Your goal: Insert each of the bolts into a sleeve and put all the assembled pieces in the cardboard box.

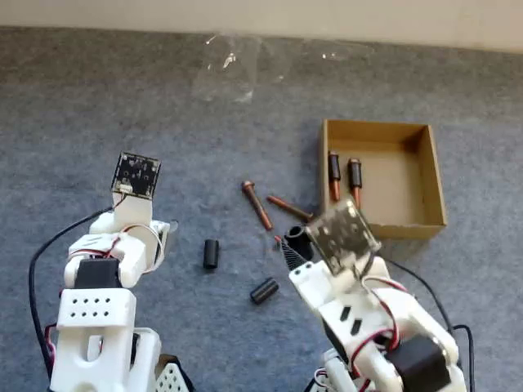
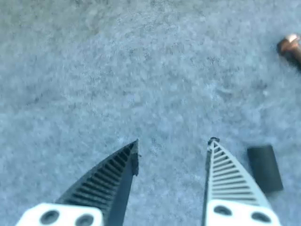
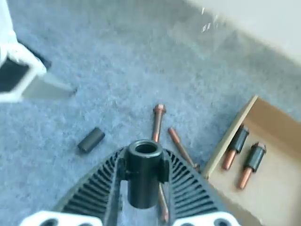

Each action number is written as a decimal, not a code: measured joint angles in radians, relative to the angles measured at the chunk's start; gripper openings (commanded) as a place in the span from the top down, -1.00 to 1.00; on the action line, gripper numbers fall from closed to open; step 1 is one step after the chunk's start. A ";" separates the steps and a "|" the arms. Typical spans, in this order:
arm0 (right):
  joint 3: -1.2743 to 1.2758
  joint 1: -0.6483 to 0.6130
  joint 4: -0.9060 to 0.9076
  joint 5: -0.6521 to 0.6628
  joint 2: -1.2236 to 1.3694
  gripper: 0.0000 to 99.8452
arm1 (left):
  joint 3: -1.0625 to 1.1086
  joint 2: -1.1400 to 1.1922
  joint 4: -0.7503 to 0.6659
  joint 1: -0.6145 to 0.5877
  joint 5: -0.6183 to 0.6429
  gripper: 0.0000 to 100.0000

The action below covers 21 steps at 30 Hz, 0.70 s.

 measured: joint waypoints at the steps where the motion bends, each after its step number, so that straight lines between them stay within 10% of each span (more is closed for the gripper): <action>1: 0.031 0.000 -0.015 0.000 -0.032 0.99 | -0.021 0.000 0.034 0.000 -0.002 0.56; 21: 0.382 0.023 -0.196 0.000 -0.315 0.99 | -0.726 0.376 0.628 0.222 -0.097 0.56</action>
